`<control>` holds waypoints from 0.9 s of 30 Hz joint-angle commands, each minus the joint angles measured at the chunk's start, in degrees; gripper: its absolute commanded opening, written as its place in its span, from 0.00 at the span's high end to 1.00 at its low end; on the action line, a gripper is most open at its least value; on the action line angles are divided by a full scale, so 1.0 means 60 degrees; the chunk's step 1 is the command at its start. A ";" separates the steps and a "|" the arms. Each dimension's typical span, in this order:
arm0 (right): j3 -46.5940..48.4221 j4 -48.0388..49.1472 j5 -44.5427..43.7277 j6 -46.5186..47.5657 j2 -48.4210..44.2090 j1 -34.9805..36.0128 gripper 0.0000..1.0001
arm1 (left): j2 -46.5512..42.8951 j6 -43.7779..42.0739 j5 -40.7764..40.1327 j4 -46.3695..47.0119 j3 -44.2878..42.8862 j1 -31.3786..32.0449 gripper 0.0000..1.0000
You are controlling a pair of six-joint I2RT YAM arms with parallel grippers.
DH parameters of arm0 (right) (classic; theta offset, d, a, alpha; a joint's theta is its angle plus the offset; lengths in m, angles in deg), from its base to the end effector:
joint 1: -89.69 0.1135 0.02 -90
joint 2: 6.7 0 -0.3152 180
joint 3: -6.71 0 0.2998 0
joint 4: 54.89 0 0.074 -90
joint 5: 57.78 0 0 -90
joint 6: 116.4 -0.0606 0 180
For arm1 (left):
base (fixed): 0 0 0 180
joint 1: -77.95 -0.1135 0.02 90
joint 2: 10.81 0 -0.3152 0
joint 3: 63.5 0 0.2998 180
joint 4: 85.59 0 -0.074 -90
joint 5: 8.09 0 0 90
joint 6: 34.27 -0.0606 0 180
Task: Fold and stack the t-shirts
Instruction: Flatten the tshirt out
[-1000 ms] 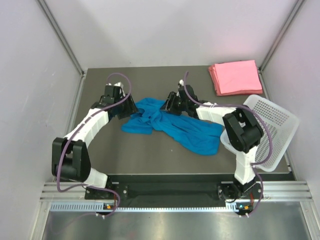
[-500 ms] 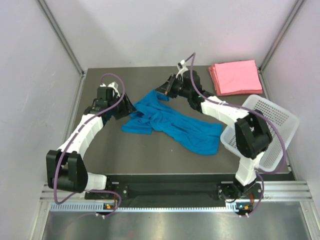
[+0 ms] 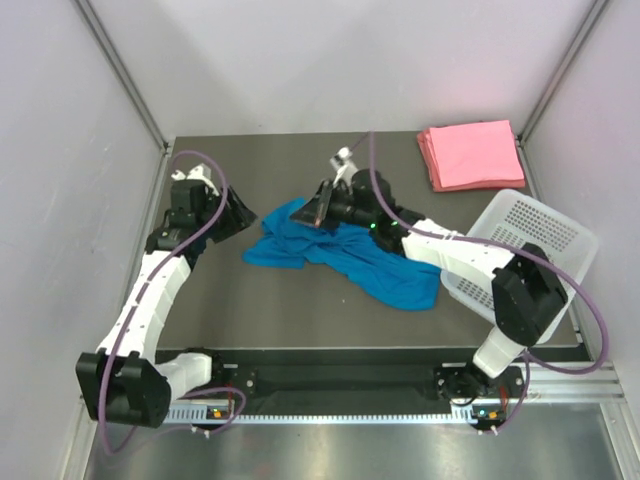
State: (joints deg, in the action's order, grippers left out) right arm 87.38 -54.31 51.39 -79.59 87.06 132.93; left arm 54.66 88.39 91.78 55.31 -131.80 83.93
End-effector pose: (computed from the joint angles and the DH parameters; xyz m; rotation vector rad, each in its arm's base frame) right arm 0.3221 0.3302 0.3317 -0.0979 2.0431 1.4409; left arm 0.2937 -0.0412 0.3360 -0.4232 2.2109 -0.5602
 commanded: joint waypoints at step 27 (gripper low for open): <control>-0.3923 -0.3719 -0.4120 0.2770 -0.3632 0.2344 0.49 | 0.1009 -0.0084 0.0083 0.0590 0.1913 0.0017 0.36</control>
State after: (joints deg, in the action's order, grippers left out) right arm 57.52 -79.21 26.50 -66.52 60.32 147.62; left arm 57.94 84.55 96.33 54.07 -123.42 87.16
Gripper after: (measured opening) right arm 0.507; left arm 0.646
